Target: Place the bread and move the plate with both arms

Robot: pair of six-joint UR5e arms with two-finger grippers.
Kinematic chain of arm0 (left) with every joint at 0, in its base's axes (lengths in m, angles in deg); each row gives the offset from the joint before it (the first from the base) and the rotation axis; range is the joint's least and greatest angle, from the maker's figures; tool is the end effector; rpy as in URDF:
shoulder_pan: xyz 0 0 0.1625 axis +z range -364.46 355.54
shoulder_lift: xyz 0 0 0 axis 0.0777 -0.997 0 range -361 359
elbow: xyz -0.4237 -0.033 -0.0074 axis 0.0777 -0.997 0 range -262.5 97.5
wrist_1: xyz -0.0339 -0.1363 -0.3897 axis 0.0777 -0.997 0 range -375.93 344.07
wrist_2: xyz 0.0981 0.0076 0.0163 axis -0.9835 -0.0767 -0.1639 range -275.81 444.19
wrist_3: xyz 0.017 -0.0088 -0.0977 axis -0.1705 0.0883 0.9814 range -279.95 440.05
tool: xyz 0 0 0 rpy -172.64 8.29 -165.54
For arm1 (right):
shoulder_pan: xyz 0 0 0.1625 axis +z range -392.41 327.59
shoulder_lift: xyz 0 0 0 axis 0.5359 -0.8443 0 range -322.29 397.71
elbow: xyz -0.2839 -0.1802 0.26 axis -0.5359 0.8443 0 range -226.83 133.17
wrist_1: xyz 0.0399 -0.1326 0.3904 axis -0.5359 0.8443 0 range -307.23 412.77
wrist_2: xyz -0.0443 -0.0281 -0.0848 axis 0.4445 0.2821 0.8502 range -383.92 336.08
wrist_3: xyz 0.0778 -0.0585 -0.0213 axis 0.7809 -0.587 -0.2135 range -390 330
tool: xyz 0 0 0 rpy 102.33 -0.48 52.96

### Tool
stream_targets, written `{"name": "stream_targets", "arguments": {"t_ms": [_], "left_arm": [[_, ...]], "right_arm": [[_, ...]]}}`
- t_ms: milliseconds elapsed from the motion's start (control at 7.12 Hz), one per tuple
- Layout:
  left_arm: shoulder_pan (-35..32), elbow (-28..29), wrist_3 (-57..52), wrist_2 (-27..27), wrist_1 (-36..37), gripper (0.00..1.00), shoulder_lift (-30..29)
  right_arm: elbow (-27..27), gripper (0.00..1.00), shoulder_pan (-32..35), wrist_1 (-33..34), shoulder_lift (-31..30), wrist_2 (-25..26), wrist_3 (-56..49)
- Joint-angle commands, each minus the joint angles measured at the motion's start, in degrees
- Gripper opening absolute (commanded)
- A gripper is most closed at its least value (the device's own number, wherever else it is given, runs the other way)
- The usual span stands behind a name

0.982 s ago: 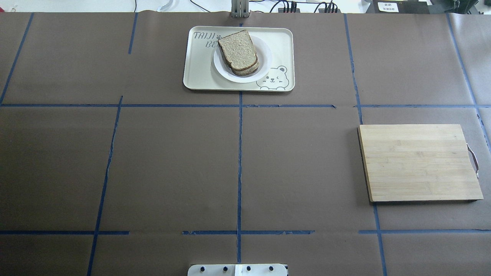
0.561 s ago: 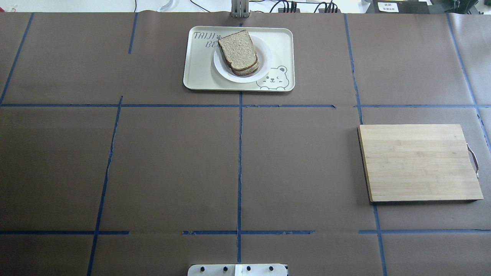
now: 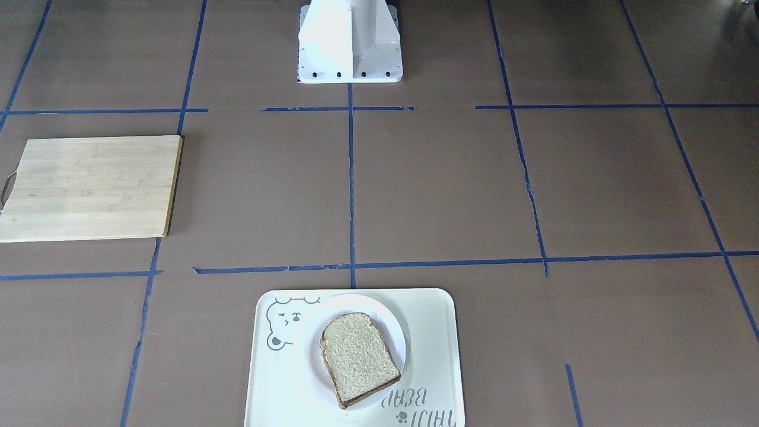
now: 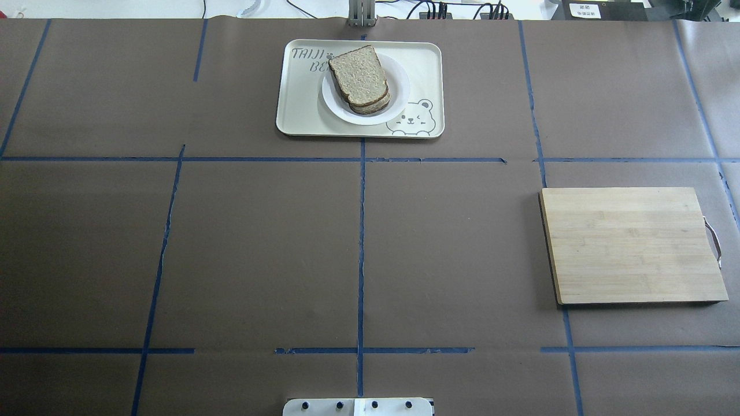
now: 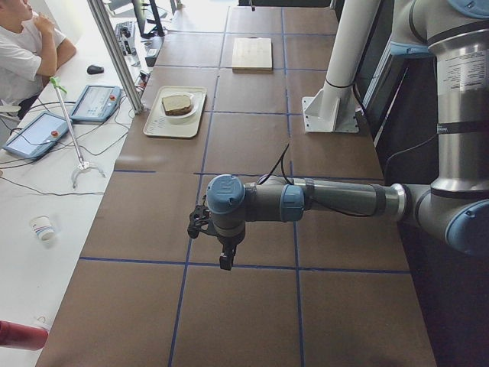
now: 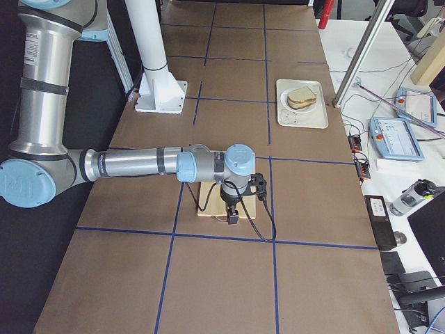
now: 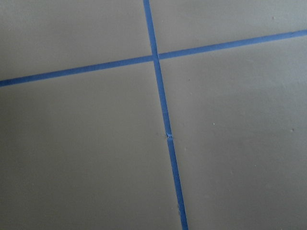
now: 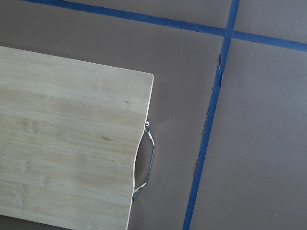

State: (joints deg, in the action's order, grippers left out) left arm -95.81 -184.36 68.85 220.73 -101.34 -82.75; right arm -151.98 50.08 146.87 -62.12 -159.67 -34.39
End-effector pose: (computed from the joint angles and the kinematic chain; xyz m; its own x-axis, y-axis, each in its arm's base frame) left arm -0.0711 -0.4275 0.6286 0.6788 0.1661 -0.7153 -0.1104 0.9861 0.1242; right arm 0.0066 -0.4236 0.6122 0.6778 -0.1820 0.7124 0.1832 0.9801 0.0761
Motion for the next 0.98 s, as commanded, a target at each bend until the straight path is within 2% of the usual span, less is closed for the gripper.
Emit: {"name": "stream_targets", "arguments": {"t_ms": [0, 281, 842], "left_arm": [[0.0, 0.7, 0.2, 0.4, 0.0, 1.00, 0.0], [0.0, 1.8, 0.0, 0.6, -1.1, 1.00, 0.4], [0.1, 2.1, -0.1, 0.4, -1.2, 1.00, 0.1]], "right_arm": [[0.7, 1.00, -0.2, 0.3, 1.4, 0.6, 0.0], [2.0, 1.00, 1.8, 1.3, 4.2, 1.4, 0.0], [2.0, 1.00, 3.2, 1.5, 1.0, 1.6, 0.0]]}}
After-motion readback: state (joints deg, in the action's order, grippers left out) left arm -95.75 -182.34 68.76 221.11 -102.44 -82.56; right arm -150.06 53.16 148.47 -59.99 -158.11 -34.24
